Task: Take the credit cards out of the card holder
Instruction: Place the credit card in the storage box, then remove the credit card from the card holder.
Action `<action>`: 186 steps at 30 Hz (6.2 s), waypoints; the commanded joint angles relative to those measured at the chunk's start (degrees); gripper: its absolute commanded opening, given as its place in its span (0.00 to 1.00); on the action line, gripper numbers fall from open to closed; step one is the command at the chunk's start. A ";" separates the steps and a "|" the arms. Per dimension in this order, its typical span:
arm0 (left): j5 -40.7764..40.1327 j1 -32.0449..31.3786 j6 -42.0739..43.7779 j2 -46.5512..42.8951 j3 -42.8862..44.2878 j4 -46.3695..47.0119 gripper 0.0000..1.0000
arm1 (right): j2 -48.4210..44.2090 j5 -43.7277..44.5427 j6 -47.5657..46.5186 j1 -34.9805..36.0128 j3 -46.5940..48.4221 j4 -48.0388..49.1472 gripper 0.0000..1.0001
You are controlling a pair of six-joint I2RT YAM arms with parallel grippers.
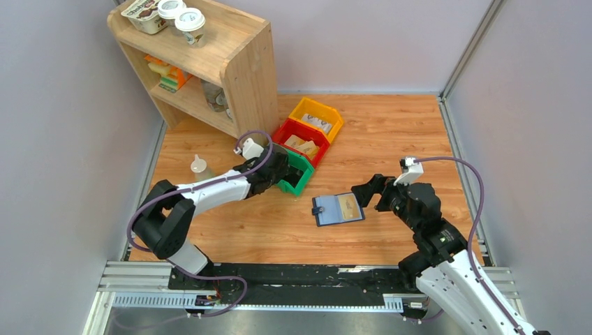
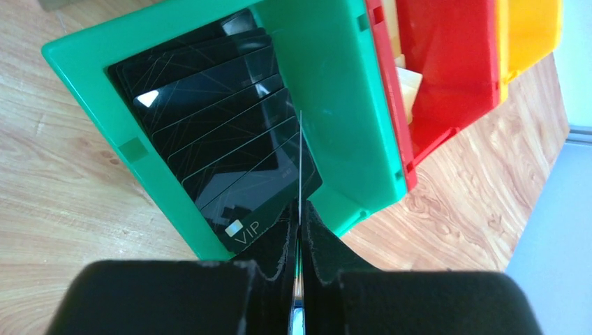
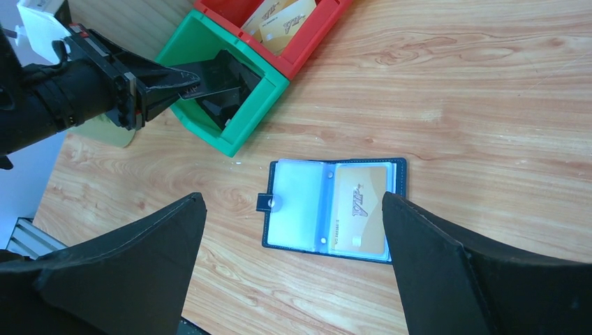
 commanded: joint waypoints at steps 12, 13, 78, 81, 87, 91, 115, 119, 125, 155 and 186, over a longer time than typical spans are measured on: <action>-0.32 -1.32 -1.01 -4.22 -1.89 0.48 0.51 | -0.26 0.78 -1.22 -0.12 -0.07 0.55 1.00; -0.41 -1.59 0.04 -5.27 -1.80 -0.22 0.55 | -0.17 1.22 -1.48 -0.12 0.10 0.29 1.00; 40.02 -12.22 15.43 23.37 10.33 10.67 0.36 | 44.92 -13.02 2.64 -11.73 -1.74 11.62 0.27; 40.19 -12.22 15.26 23.72 10.33 11.19 0.40 | 44.57 -12.84 2.82 -11.73 -2.36 10.83 0.27; 40.55 -12.22 13.94 24.43 10.41 13.74 0.43 | 45.53 -14.33 4.05 -11.90 -3.67 10.83 0.26; 40.72 -12.22 12.71 24.69 10.50 16.37 0.43 | 45.80 -15.82 5.01 -11.81 -4.38 11.27 0.26; 40.55 -12.22 8.75 19.95 4.09 31.76 0.07 | 45.80 -19.87 6.69 -11.90 -5.52 12.85 0.23; 40.98 -12.14 8.93 19.51 3.65 30.98 0.00 | 45.88 -19.52 6.51 -11.90 -5.43 12.68 0.21; 39.84 -11.87 9.19 17.84 0.84 27.11 0.00 | 47.73 -19.26 6.33 -12.08 -5.08 12.41 0.17; 41.59 -9.15 11.30 14.40 -4.18 15.42 0.00 | 39.83 -19.95 3.70 -13.48 -3.06 9.59 0.18; 41.25 -9.06 7.96 15.99 -5.23 19.02 0.46 | 53.71 -32.44 9.94 -13.31 -7.63 26.48 0.16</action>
